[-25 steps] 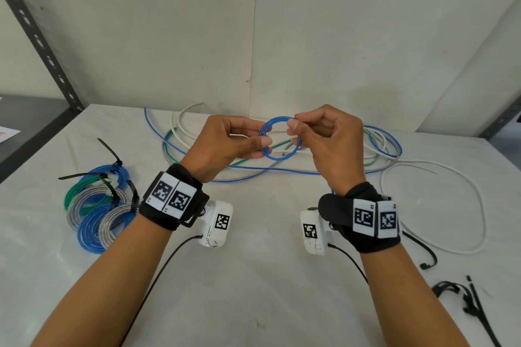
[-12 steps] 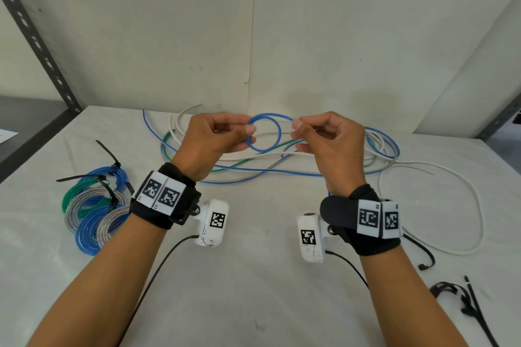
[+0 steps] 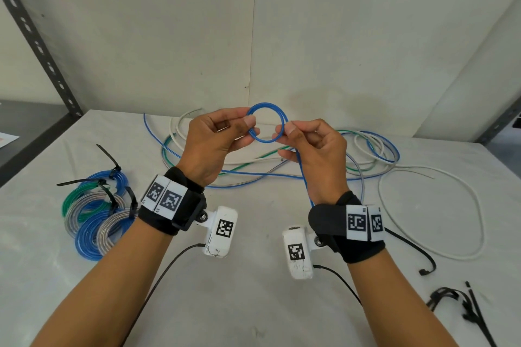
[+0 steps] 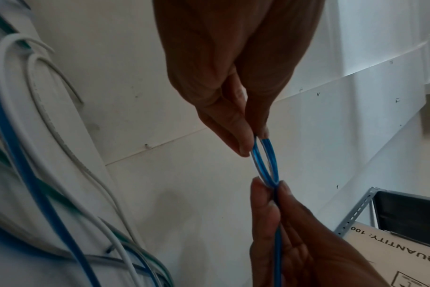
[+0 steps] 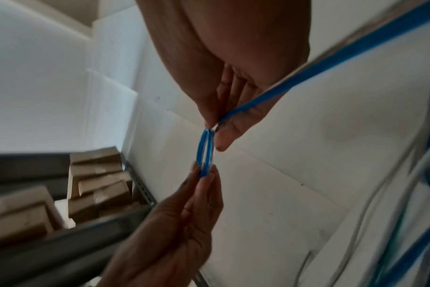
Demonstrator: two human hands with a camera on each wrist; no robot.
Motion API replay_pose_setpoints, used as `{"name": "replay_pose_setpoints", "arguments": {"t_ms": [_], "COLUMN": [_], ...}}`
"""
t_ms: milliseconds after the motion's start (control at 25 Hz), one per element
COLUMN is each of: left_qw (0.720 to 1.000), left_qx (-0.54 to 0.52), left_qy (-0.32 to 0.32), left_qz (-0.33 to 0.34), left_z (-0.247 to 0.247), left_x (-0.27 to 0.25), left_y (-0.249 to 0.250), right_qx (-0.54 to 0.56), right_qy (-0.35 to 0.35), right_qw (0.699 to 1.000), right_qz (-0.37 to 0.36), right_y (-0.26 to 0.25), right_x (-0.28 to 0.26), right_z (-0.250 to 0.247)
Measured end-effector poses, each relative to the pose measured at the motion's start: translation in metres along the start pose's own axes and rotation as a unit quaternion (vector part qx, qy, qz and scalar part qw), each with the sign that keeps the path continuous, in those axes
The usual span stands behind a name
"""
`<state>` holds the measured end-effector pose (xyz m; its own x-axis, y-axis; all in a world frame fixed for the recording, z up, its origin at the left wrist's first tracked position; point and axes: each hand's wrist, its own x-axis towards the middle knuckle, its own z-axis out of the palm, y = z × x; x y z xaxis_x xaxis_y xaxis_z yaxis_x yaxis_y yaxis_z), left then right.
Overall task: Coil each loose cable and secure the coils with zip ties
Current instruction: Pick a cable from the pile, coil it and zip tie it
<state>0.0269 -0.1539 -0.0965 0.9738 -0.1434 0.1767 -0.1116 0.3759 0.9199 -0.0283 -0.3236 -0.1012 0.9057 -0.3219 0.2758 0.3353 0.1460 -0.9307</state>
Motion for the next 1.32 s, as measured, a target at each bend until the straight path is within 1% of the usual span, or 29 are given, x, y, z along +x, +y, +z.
{"name": "replay_pose_setpoints", "arguments": {"t_ms": [80, 160, 240, 320, 360, 440, 520, 600, 680, 720, 800, 920, 1000, 1040, 1080, 1200, 1320], "left_qw": [1.000, 1.000, 1.000, 1.000, 0.999, 0.989, 0.962, 0.942, 0.937, 0.940, 0.955, 0.985, 0.996, 0.998, 0.999, 1.000, 0.999], "left_qx": [-0.016, -0.025, -0.021, -0.007, 0.019, 0.123, 0.227, 0.271, 0.279, 0.270, 0.232, 0.149, 0.078, 0.048, 0.023, -0.013, -0.031], "left_qy": [0.007, 0.009, 0.005, -0.012, -0.030, -0.084, -0.152, -0.198, -0.207, -0.206, -0.183, -0.087, -0.041, -0.028, -0.017, 0.006, 0.014], "left_qz": [0.003, 0.004, 0.001, -0.011, -0.015, -0.014, -0.016, -0.027, -0.027, -0.020, 0.000, 0.033, 0.034, 0.031, 0.028, 0.025, 0.033], "left_z": [0.001, 0.004, 0.007, 0.008, 0.007, 0.002, -0.004, -0.006, -0.004, -0.002, -0.001, -0.008, -0.010, -0.008, -0.004, 0.008, 0.014], "left_x": [-0.001, -0.002, -0.004, -0.005, -0.005, -0.005, -0.006, -0.008, -0.010, -0.011, -0.010, -0.004, -0.001, -0.001, -0.002, -0.005, -0.010], "left_y": [-0.002, -0.005, -0.009, -0.009, -0.009, -0.008, -0.007, -0.005, -0.003, -0.001, 0.004, 0.011, 0.013, 0.013, 0.012, 0.006, 0.002], "right_qx": [-0.006, -0.009, -0.014, -0.028, -0.044, -0.120, -0.225, -0.295, -0.316, -0.314, -0.288, -0.228, -0.181, -0.160, -0.140, -0.083, -0.050], "right_qy": [-0.009, -0.004, 0.012, 0.012, -0.003, -0.077, -0.164, -0.217, -0.230, -0.226, -0.198, -0.107, -0.055, -0.046, -0.051, -0.091, -0.077], "right_qw": [1.000, 1.000, 1.000, 0.998, 0.998, 0.989, 0.959, 0.929, 0.918, 0.919, 0.933, 0.962, 0.974, 0.979, 0.983, 0.991, 0.994], "right_qz": [0.000, -0.004, -0.025, -0.048, -0.051, -0.048, -0.046, -0.049, -0.064, -0.076, -0.089, -0.109, -0.122, -0.120, -0.108, -0.058, -0.058], "right_y": [-0.001, 0.000, 0.002, 0.001, -0.001, -0.006, -0.012, -0.018, -0.023, -0.025, -0.028, -0.030, -0.029, -0.027, -0.023, -0.012, -0.009], "right_x": [-0.001, -0.001, 0.000, 0.003, 0.006, 0.012, 0.016, 0.016, 0.015, 0.014, 0.014, 0.020, 0.022, 0.021, 0.018, 0.008, 0.002], "right_z": [0.001, 0.002, 0.001, -0.003, -0.007, -0.020, -0.031, -0.038, -0.039, -0.038, -0.037, -0.041, -0.041, -0.037, -0.032, -0.014, -0.005]}}
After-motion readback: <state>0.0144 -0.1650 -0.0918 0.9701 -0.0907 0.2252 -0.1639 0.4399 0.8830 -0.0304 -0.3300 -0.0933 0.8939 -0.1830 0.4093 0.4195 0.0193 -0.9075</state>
